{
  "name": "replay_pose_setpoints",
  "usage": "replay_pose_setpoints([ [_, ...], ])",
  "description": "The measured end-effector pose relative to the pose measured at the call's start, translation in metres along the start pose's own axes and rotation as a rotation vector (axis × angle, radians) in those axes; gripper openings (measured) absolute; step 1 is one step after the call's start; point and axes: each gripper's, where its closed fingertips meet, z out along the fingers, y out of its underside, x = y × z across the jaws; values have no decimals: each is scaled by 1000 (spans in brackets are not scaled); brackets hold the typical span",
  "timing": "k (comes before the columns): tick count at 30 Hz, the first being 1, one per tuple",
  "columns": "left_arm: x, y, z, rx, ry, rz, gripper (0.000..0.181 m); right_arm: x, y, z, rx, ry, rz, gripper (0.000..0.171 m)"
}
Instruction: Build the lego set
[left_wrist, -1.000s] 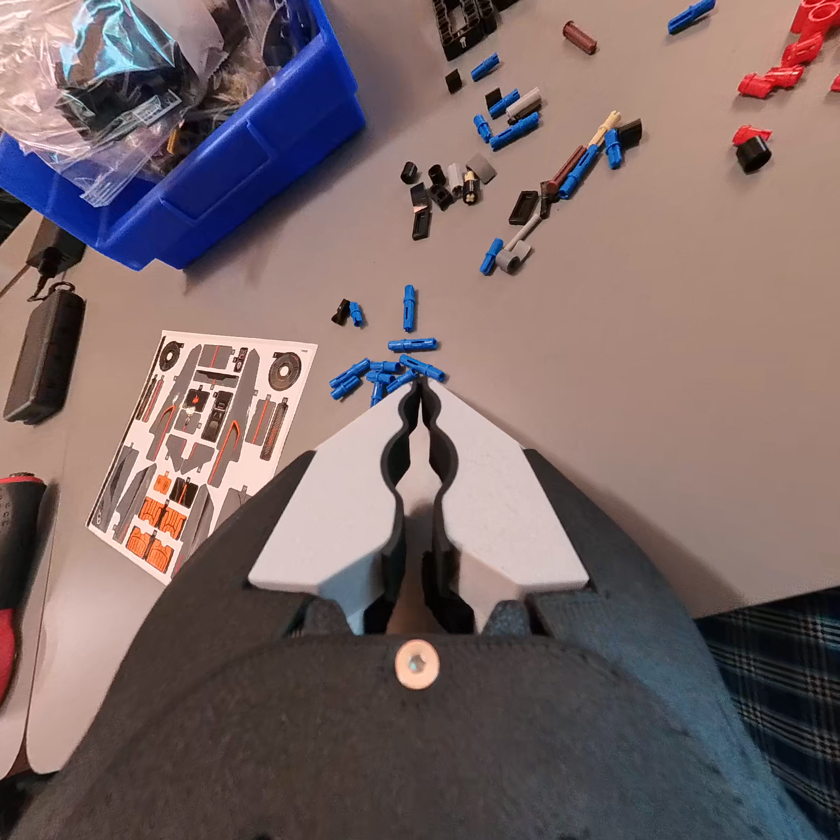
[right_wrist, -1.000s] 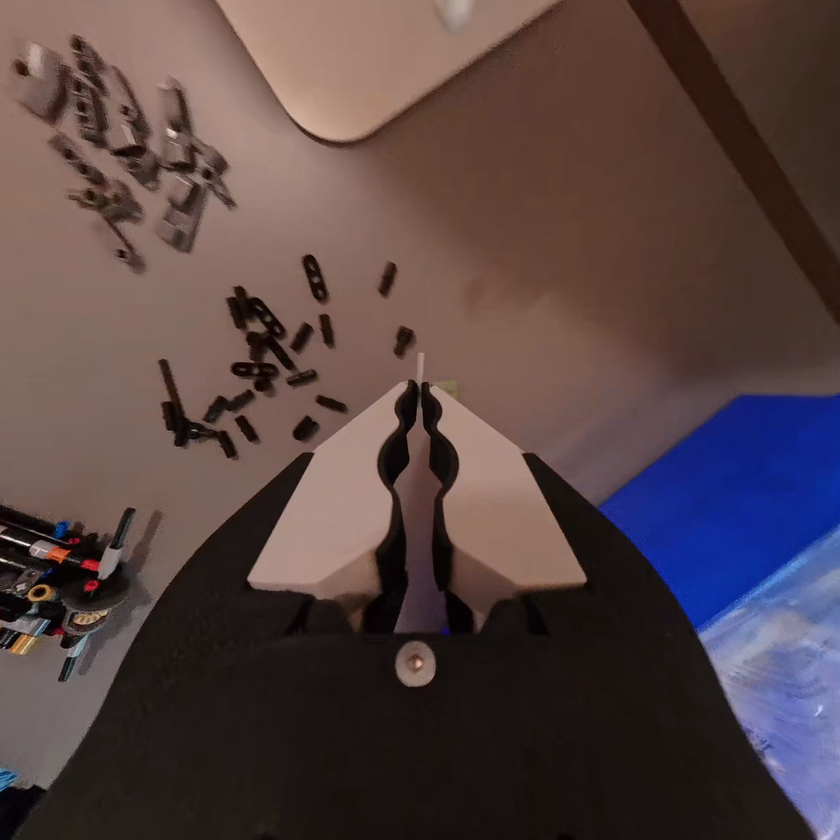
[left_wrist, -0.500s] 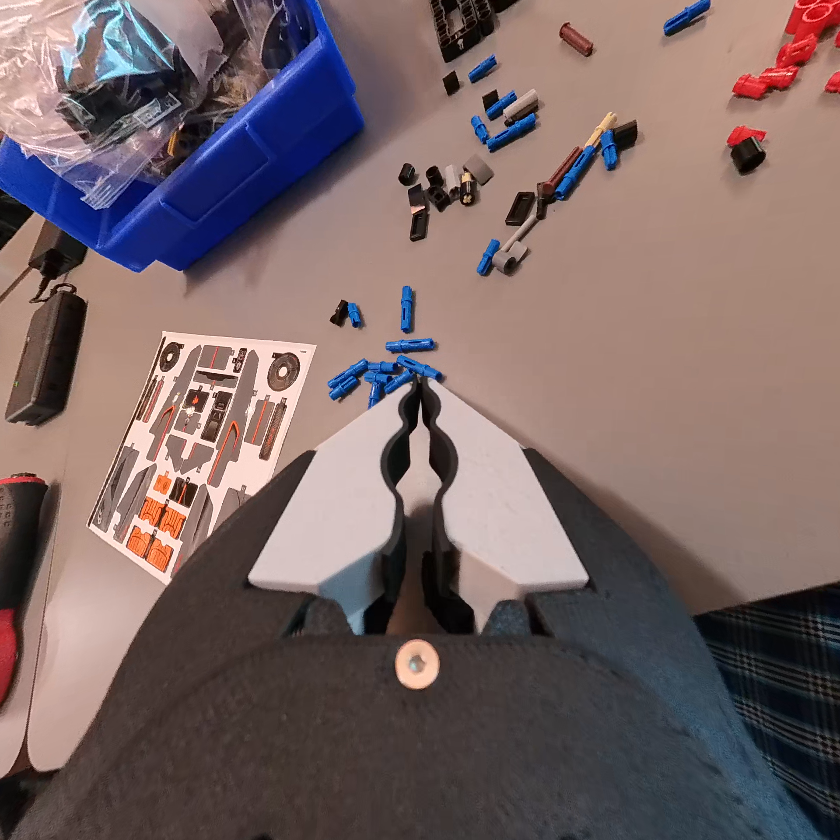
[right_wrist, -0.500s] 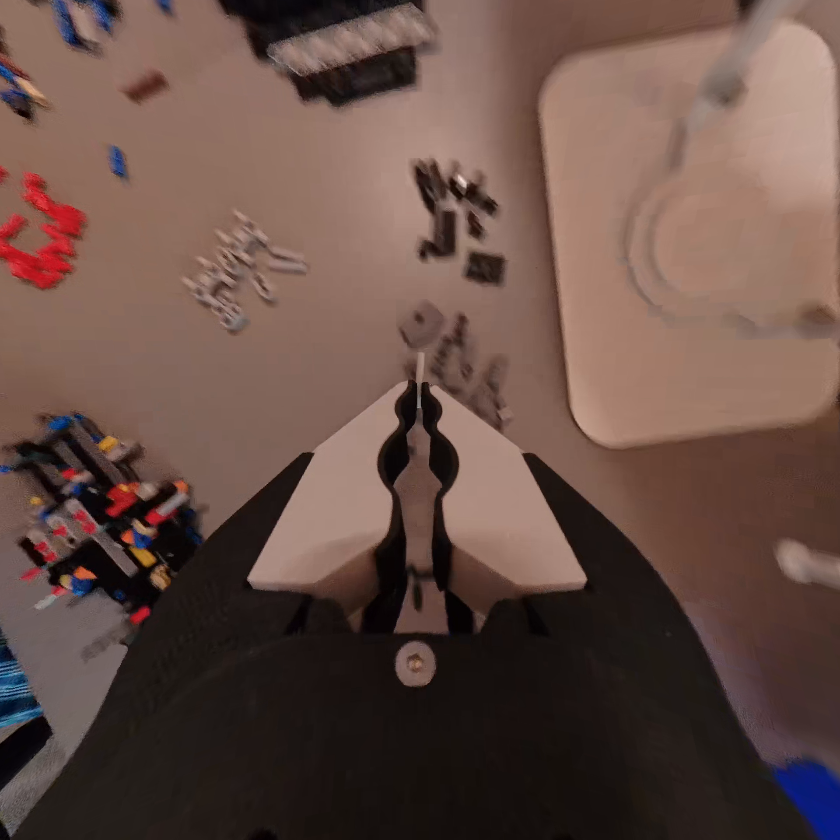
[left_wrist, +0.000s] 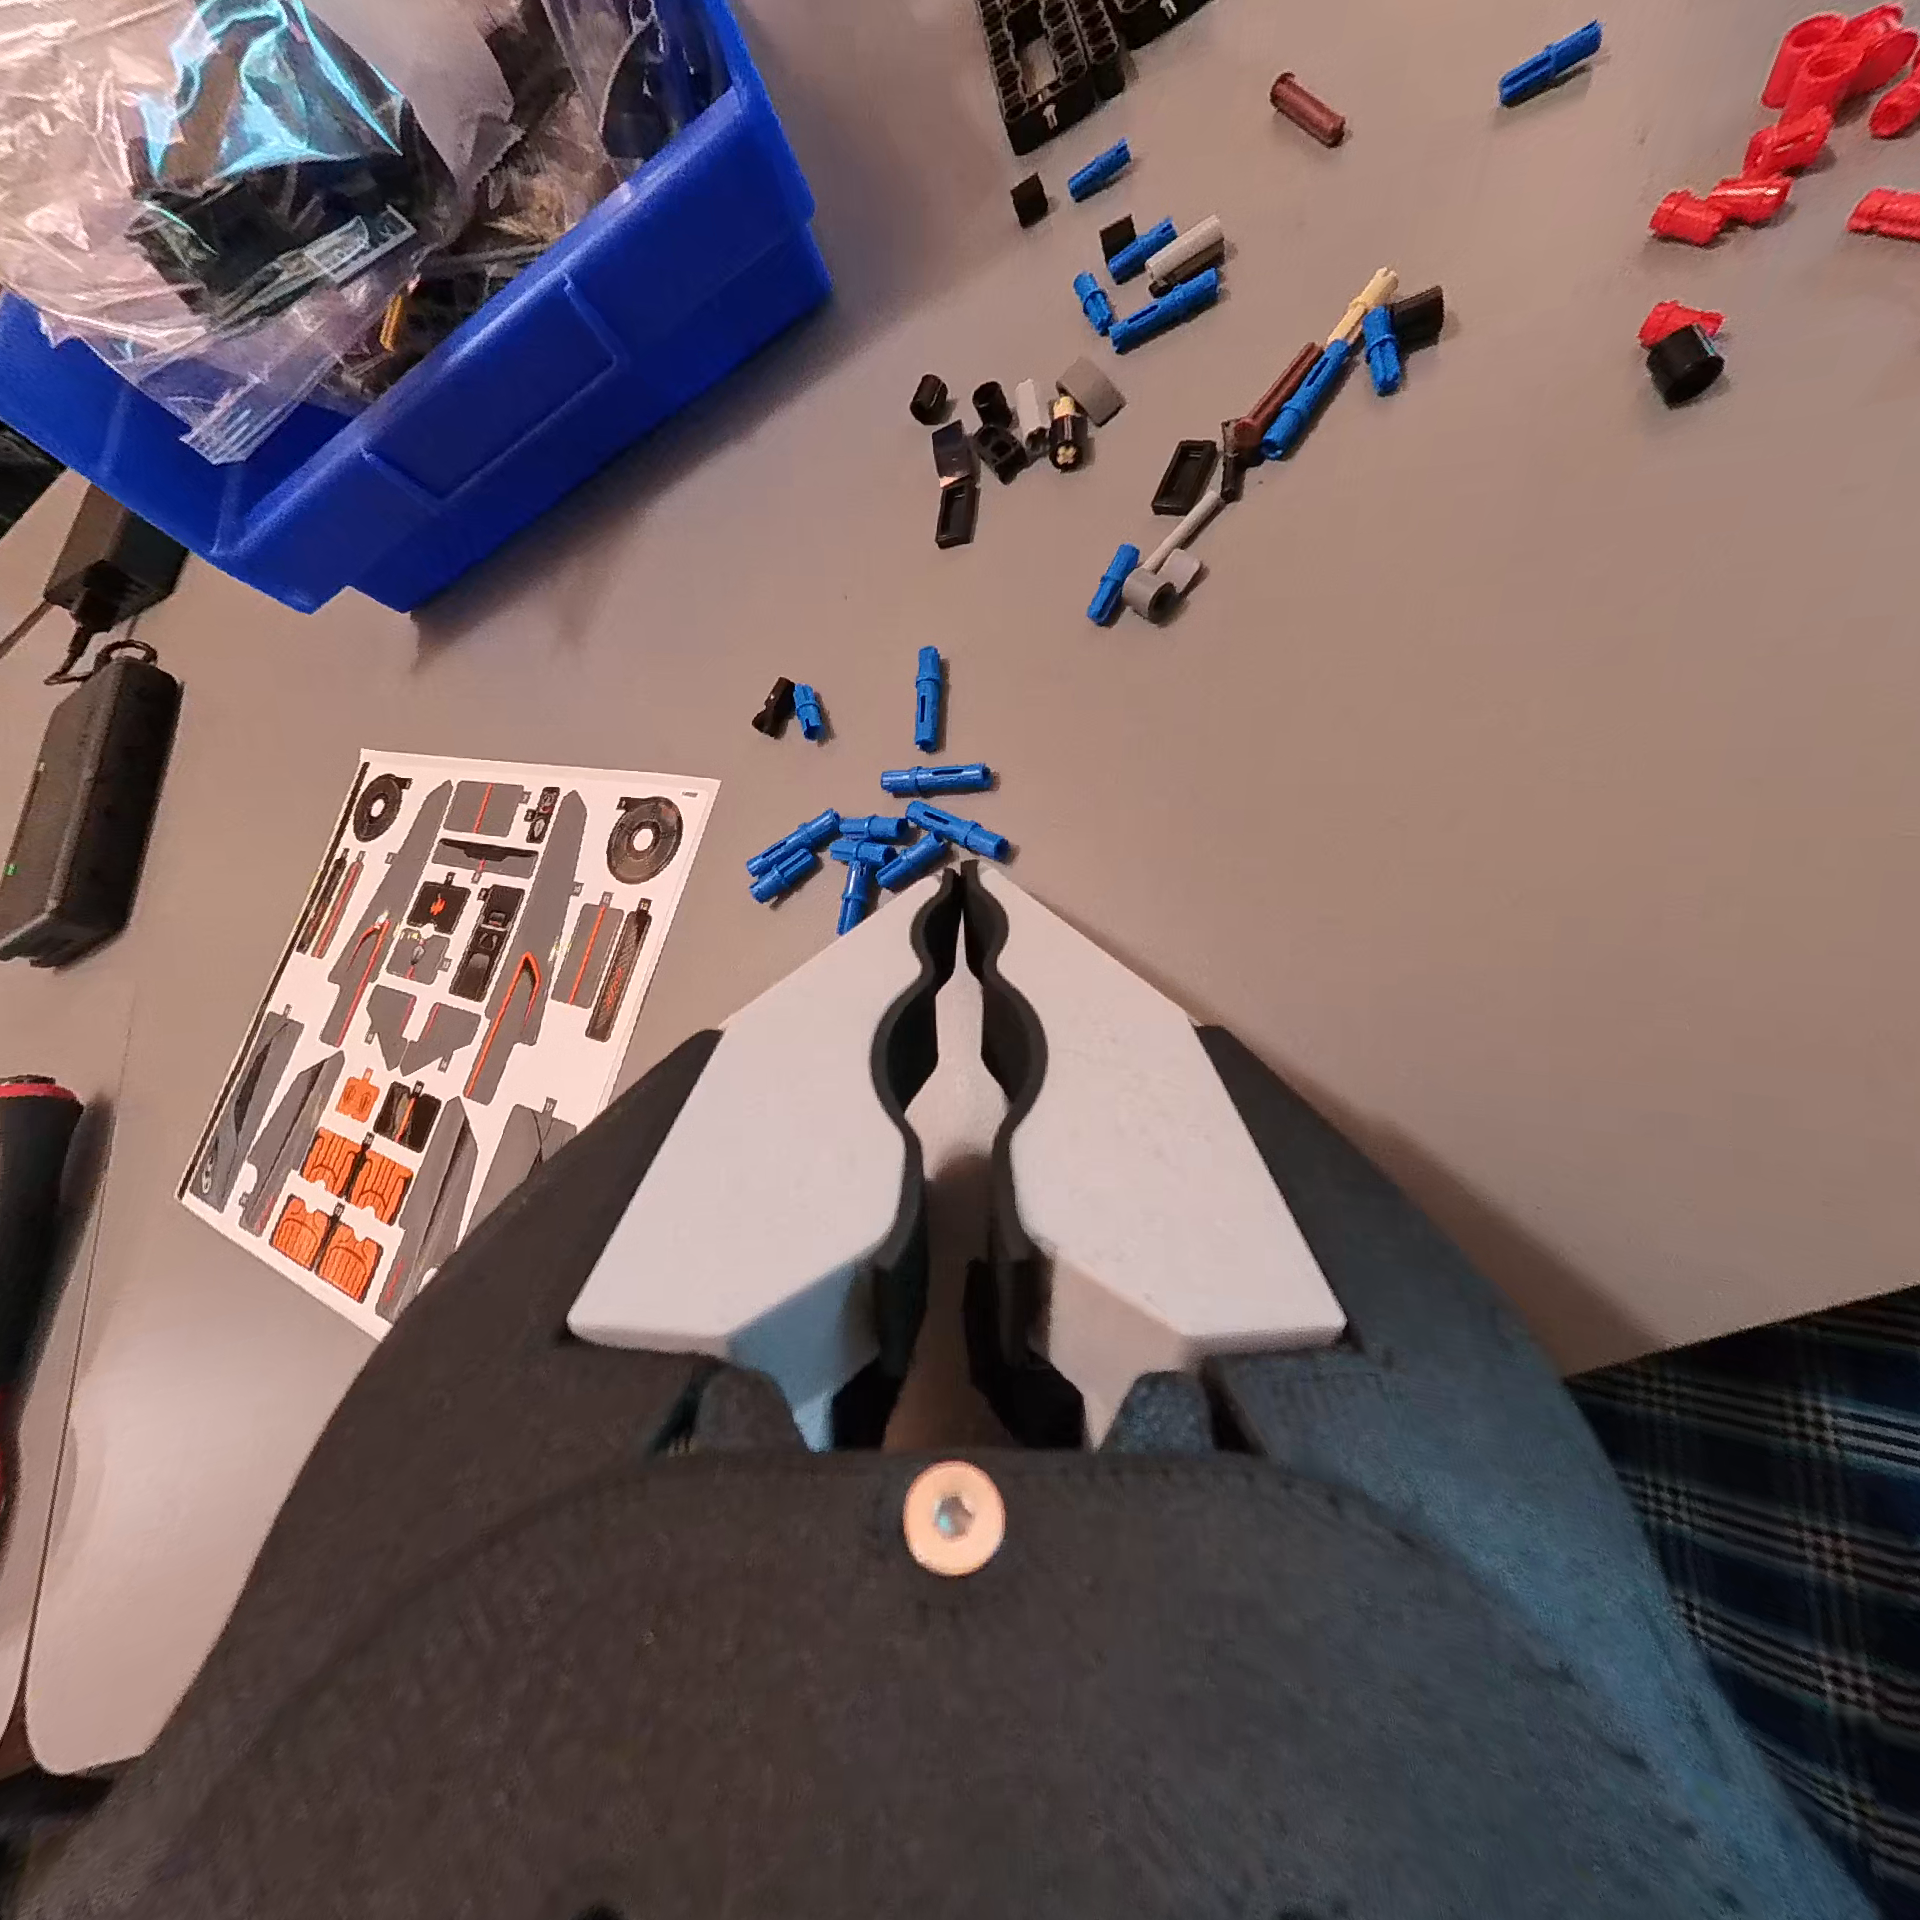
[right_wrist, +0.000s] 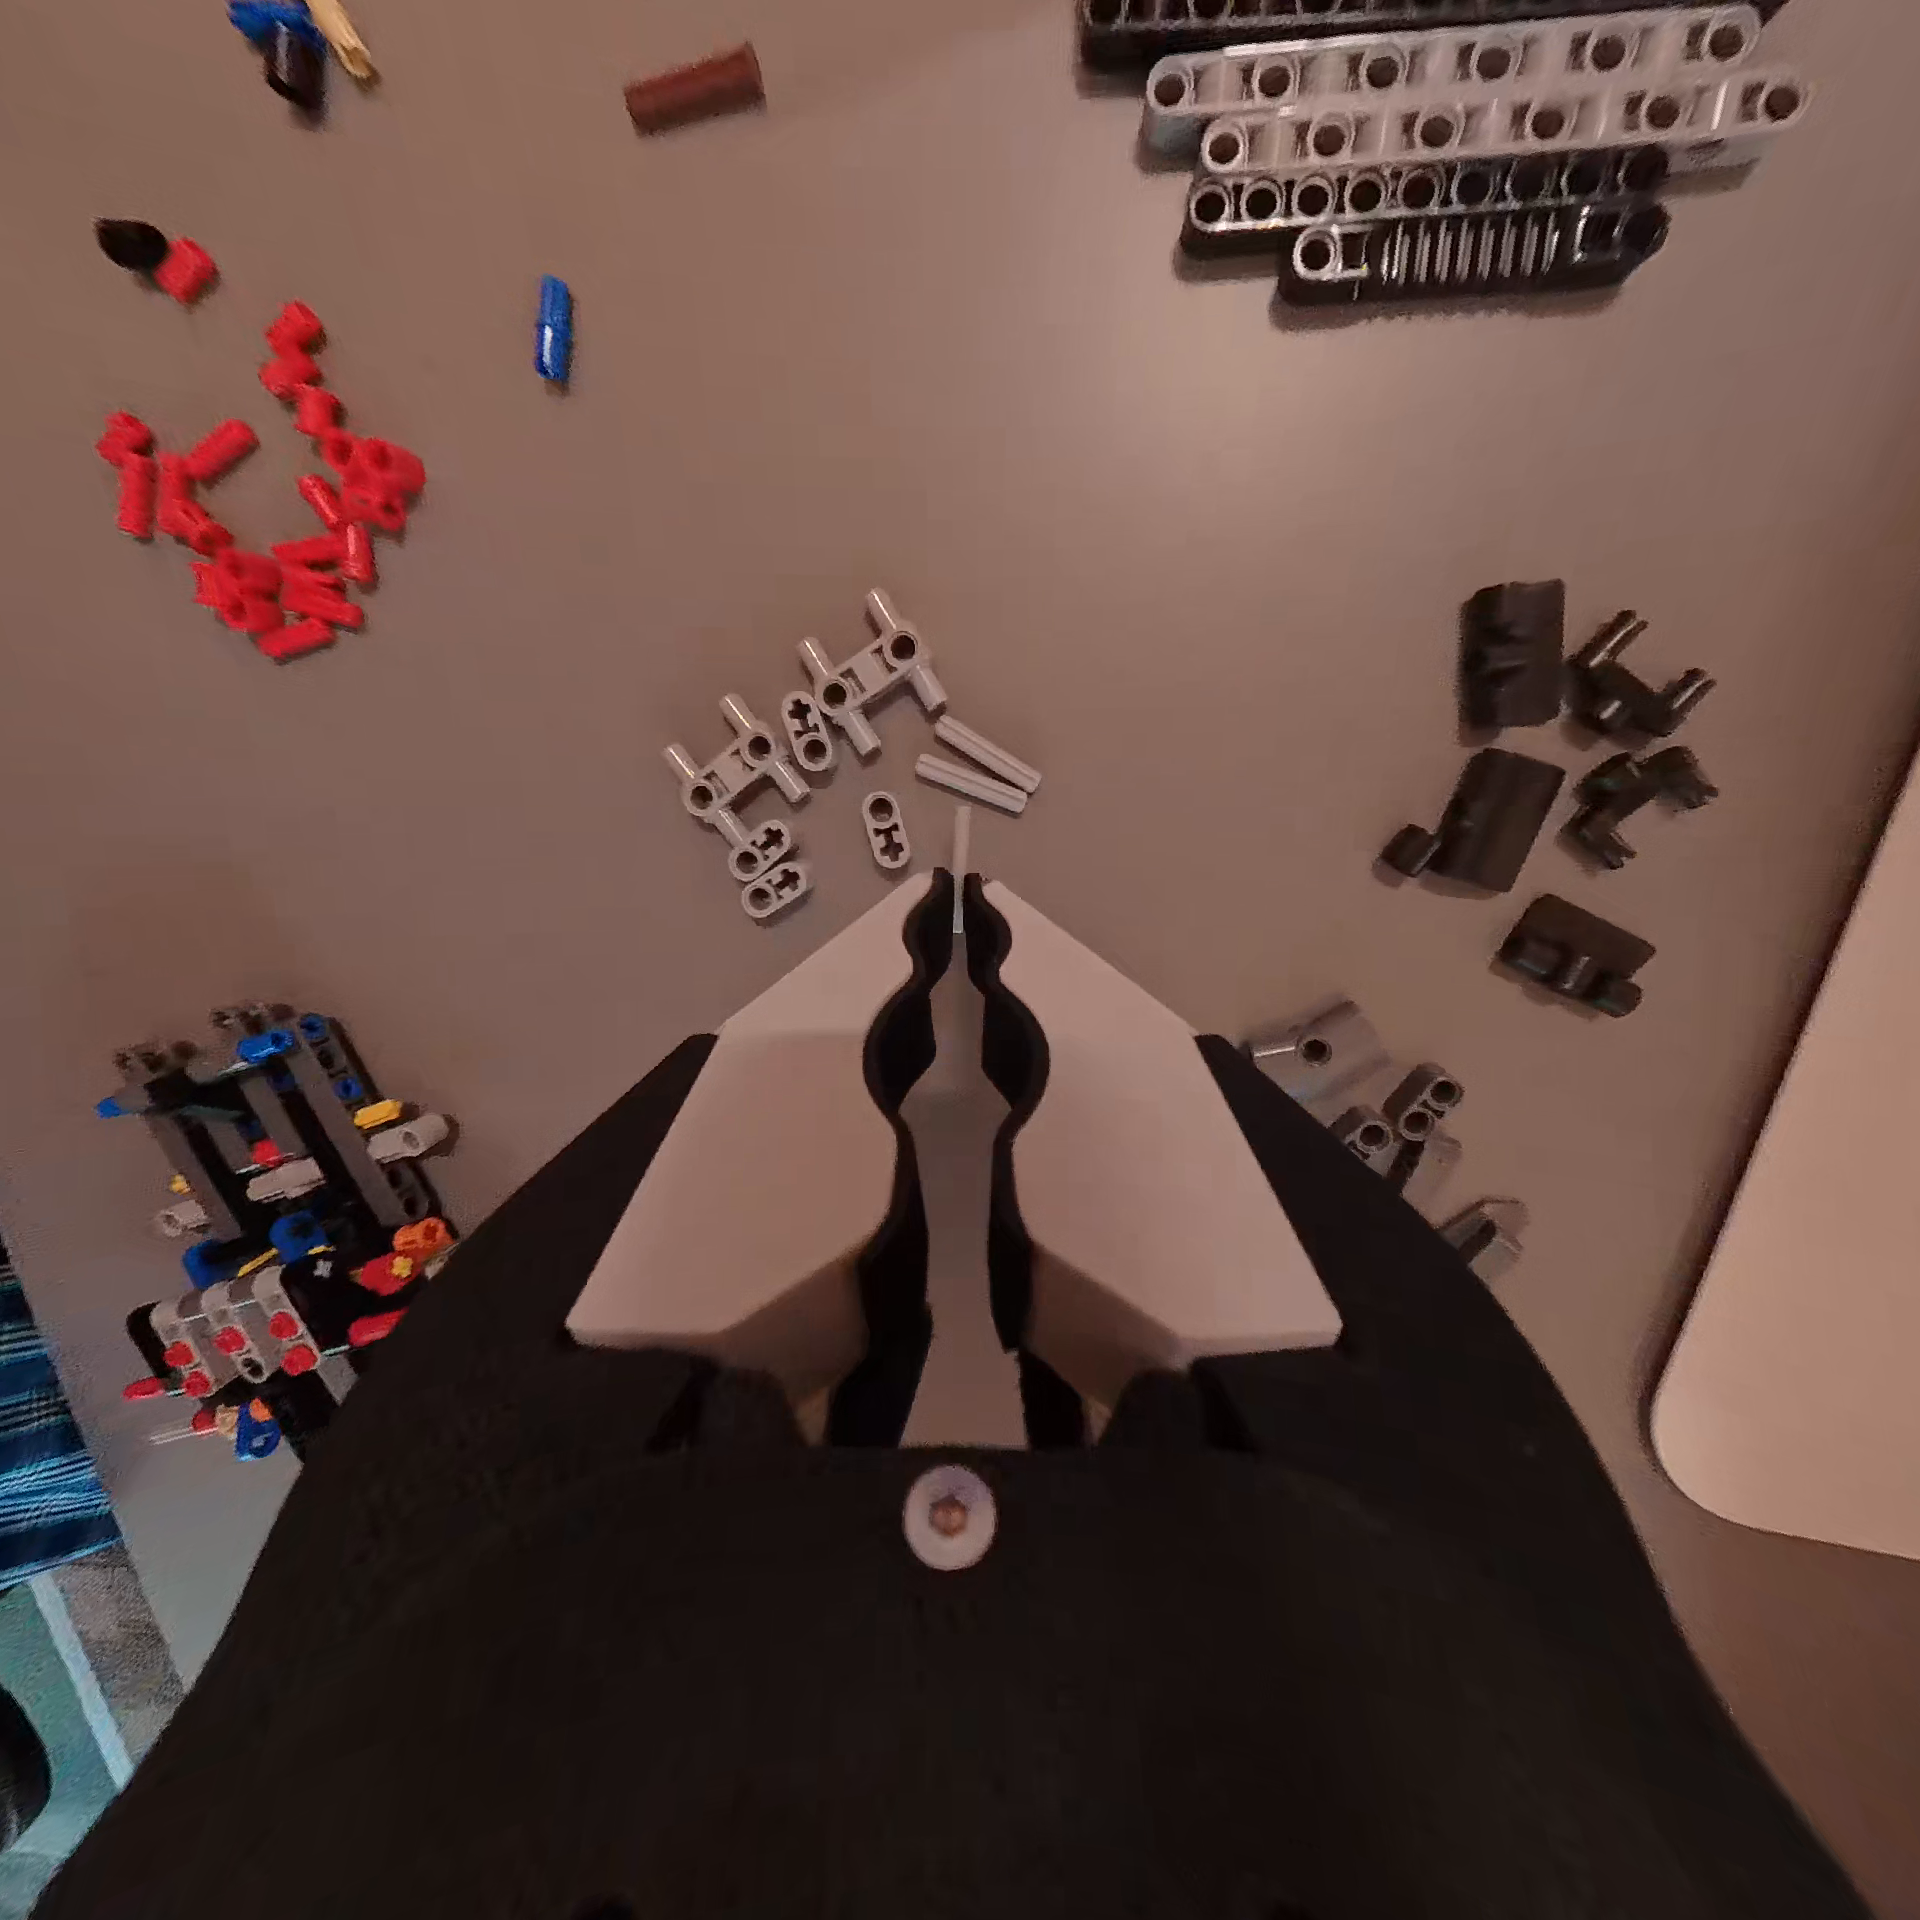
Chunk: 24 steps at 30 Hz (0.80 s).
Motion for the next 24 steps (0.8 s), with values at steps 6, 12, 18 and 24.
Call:
replay_pose_setpoints([
  [6, 0, -1, 0, 1, 0, 2, 0, 0, 4, 12, -19, -2, -1, 5],
  [12, 0, -1, 0, 0, 0, 2, 0, 3, -1, -3, 16, -23, 22, 11],
  [18, -1, -1, -2, 2, -4, 1, 0, 0, 0, -4, 8, -32, 16, 0],
  [24, -1, -2, -2, 3, -6, 4, 0, -26, -65, -18, 175, -46, -134, 5],
])
